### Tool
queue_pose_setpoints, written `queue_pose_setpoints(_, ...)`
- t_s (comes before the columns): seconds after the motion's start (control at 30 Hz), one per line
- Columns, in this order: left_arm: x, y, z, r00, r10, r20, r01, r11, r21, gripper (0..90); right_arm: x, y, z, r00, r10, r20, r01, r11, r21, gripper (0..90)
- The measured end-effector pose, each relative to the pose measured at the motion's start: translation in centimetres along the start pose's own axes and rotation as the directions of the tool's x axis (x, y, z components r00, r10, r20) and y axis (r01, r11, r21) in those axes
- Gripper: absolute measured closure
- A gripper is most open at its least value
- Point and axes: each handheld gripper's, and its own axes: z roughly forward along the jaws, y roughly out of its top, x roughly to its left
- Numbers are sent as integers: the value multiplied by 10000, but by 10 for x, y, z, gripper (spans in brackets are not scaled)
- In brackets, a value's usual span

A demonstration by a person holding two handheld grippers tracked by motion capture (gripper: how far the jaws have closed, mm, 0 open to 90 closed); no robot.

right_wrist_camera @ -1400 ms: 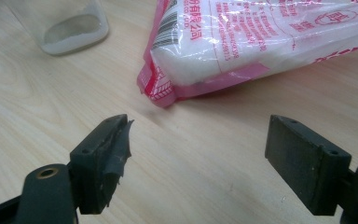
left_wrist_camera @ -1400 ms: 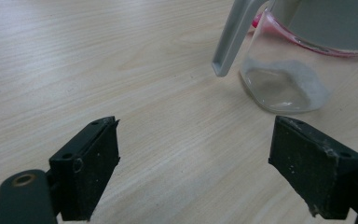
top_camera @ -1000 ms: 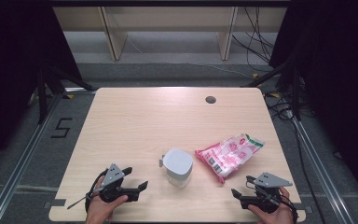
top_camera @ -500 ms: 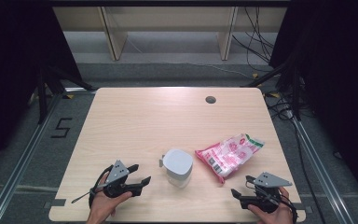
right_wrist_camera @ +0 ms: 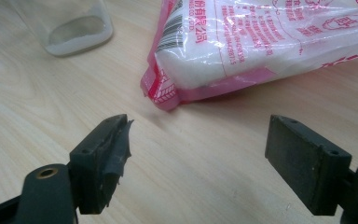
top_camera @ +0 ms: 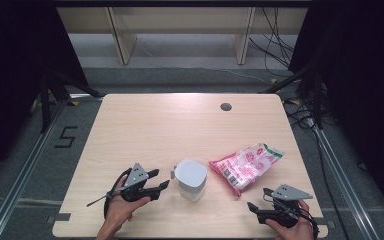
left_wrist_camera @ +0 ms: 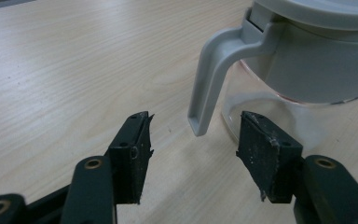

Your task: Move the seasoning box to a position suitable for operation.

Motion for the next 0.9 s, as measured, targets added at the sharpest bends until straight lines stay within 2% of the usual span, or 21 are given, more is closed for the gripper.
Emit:
queue_pose_setpoints(0.03, -1, 1, 3, 10000, -41, 50, 42, 10000, -82, 459, -2, 0, 1, 9997, -259, 10, 259, 9996, -91, 225)
queue_pose_setpoints(0.1, 0, 4, 8, 9998, 94, 157, -95, 9999, 37, 493, -3, 0, 1, 9994, -342, -12, 342, 9994, -110, 225)
queue_pose_setpoints(0.13, 2, 6, 11, 9991, 322, 274, -326, 9994, 151, 497, -5, 1, 1, 9983, -570, -79, 569, 9982, -180, 222)
queue_pose_setpoints(0.17, 1, 7, 15, 9991, 198, 374, -206, 9996, 205, 497, -5, 1, 1, 9983, -570, -79, 569, 9982, -180, 222)
queue_pose_setpoints(0.2, 3, 8, 20, 9982, 288, 522, -301, 9993, 241, 499, -5, 1, 2, 9981, -621, 7, 621, 9977, -258, 221)
queue_pose_setpoints(0.23, 4, 9, 25, 9982, 256, 542, -270, 9993, 251, 518, -4, 1, 1, 9988, -479, -141, 475, 9985, -277, 221)
queue_pose_setpoints(0.33, 6, 11, 32, 9960, 611, 647, -625, 9978, 205, 570, -4, 1, 1, 9979, -623, -178, 618, 9978, -224, 221)
queue_pose_setpoints(0.37, 7, 11, 33, 9968, 542, 585, -558, 9981, 249, 592, -3, 1, 1, 9986, -516, -109, 515, 9986, -86, 221)
queue_pose_setpoints(0.4, 7, 11, 35, 9962, 477, 729, -482, 9988, 48, 609, -5, 1, 2, 9977, -674, 5, 674, 9977, -91, 221)
queue_pose_setpoints(0.43, 6, 12, 37, 9939, 578, 942, -572, 9983, -91, 654, -5, 1, 2, 9983, -566, -161, 563, 9982, -184, 221)
queue_pose_setpoints(0.5, 6, 12, 38, 9923, 624, 1066, -611, 9980, -155, 676, -5, 1, 2, 9980, -613, -119, 611, 9980, -163, 221)
queue_pose_setpoints(0.57, 6, 12, 42, 9885, 1022, 1113, -1001, 9947, -239, 725, -4, 1, 2, 9979, -650, -37, 649, 9978, -108, 221)
queue_pose_setpoints(0.6, 5, 11, 42, 9899, 904, 1092, -884, 9958, -230, 729, -4, 1, 2, 9982, -601, -55, 600, 9981, -106, 221)
queue_pose_setpoints(0.7, 4, 11, 40, 9905, 1046, 891, -1032, 9944, -206, 738, -2, 1, 1, 9984, -565, -61, 564, 9983, -144, 222)
queue_pose_setpoints(0.77, 4, 10, 39, 9886, 1157, 960, -1139, 9932, -240, 738, -2, 1, 1, 9984, -560, -81, 559, 9984, -104, 223)
queue_pose_setpoints(0.83, 3, 9, 37, 9908, 1031, 881, -1015, 9946, -222, 738, -3, 0, 2, 9970, -745, -190, 743, 9971, -152, 223)
queue_pose_setpoints(0.9, 1, 8, 34, 9902, 1186, 744, -1179, 9929, -132, 738, -2, 0, 2, 9968, -774, -200, 772, 9970, -117, 223)
